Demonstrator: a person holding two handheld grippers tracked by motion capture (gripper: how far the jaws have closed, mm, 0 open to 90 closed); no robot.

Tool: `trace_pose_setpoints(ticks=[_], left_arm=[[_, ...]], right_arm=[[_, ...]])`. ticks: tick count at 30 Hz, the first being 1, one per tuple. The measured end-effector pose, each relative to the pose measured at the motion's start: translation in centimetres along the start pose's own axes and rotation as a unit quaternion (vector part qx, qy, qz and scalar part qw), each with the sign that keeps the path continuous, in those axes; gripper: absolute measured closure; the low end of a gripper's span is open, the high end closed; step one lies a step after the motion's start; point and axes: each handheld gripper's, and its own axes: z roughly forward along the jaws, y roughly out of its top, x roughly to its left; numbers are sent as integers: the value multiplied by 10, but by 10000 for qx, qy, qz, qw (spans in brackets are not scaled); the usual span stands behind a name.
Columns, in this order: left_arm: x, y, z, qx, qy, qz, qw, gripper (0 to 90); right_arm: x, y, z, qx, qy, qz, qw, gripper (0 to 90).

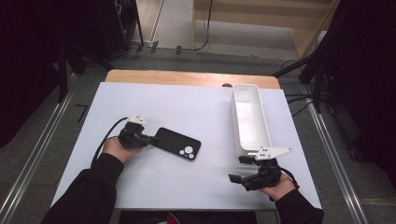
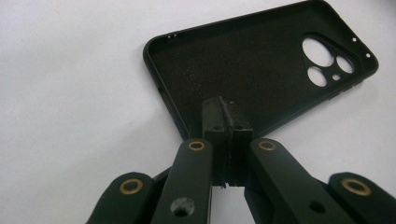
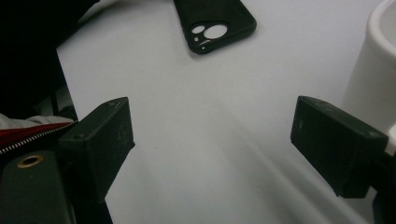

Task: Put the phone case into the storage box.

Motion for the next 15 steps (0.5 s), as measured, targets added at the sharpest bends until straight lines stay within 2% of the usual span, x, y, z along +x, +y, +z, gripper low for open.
trace_pose_setpoints(ticks=[7, 11, 15], left_arm=[[-5, -8, -5, 43, -76, -79, 9999, 888], [-10, -10, -7, 100, -73, -5, 9999, 889], [-14, -15, -9, 111, -132, -23, 9998, 889]], right_arm=[[0, 0, 0, 5, 7, -10, 10000, 116], [0, 0, 0, 6, -2, 0, 10000, 116], [0, 0, 0, -9, -15, -1, 10000, 116]])
